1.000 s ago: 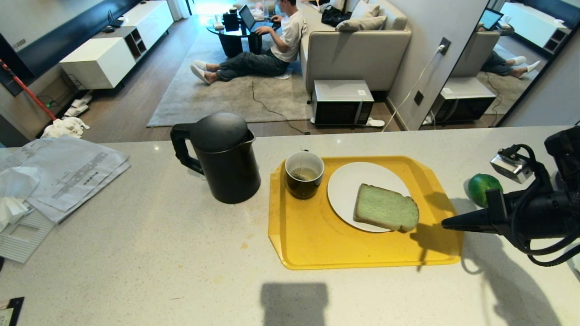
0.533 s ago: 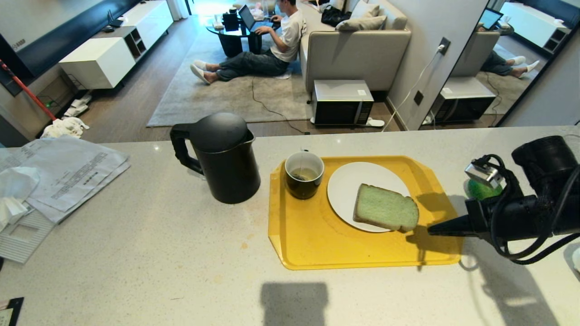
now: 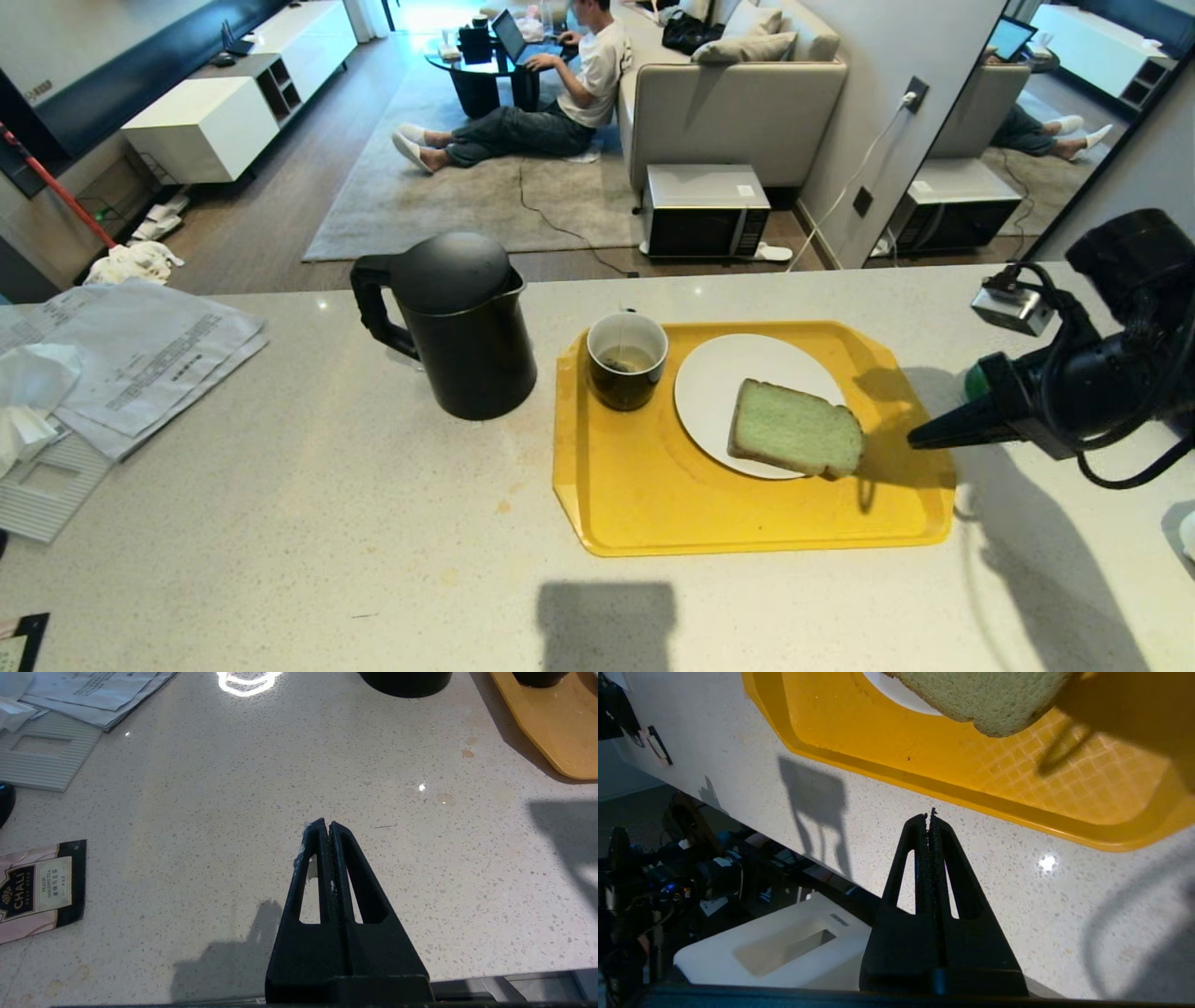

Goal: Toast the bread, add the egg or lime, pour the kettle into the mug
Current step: Pick up the bread slice

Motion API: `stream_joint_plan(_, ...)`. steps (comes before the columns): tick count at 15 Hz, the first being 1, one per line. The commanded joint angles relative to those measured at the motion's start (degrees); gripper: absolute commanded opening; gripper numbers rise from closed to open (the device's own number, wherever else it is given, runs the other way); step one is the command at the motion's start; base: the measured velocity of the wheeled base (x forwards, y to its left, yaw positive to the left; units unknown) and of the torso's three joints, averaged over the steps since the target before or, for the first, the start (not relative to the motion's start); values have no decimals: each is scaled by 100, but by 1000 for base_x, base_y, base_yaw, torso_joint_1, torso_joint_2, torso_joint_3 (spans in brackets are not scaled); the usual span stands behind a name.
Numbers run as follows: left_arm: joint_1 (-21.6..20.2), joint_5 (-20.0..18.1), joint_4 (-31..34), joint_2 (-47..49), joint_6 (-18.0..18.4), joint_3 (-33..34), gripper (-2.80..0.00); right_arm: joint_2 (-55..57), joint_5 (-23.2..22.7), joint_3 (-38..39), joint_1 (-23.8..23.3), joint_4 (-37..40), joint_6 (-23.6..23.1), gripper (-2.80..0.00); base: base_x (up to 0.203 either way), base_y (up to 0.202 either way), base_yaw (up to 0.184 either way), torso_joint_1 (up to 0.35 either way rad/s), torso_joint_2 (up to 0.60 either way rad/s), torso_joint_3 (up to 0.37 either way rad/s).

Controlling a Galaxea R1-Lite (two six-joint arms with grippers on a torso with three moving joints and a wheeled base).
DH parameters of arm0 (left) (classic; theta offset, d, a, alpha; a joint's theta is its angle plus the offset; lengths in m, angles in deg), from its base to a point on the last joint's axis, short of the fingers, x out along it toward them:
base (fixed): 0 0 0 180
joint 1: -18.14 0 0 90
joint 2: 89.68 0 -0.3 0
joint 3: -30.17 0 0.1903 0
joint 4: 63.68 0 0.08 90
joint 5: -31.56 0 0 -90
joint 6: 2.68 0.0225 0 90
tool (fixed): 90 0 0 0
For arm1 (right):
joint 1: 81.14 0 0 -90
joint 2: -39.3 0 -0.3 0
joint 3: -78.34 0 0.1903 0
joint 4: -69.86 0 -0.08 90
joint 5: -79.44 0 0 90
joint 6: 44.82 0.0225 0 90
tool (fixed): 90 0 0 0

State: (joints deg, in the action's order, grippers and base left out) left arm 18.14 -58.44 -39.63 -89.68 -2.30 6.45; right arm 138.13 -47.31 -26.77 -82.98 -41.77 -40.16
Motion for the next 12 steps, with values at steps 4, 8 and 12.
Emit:
stream_joint_plan(4,0,0,2,9,-3,0,-280,313,-17,-975,-325,1230,-255,0,0,0,0,0,0,0)
stream_joint_plan(8,0,0,2,9,-3,0,-280,425,-84,-915,-468,1189,-245,0,0,0,0,0,0,0)
stream_joint_plan(12,0,0,2,9,-3,0,-280,899,-401,-998,-542,913,-269,0,0,0,0,0,0,0)
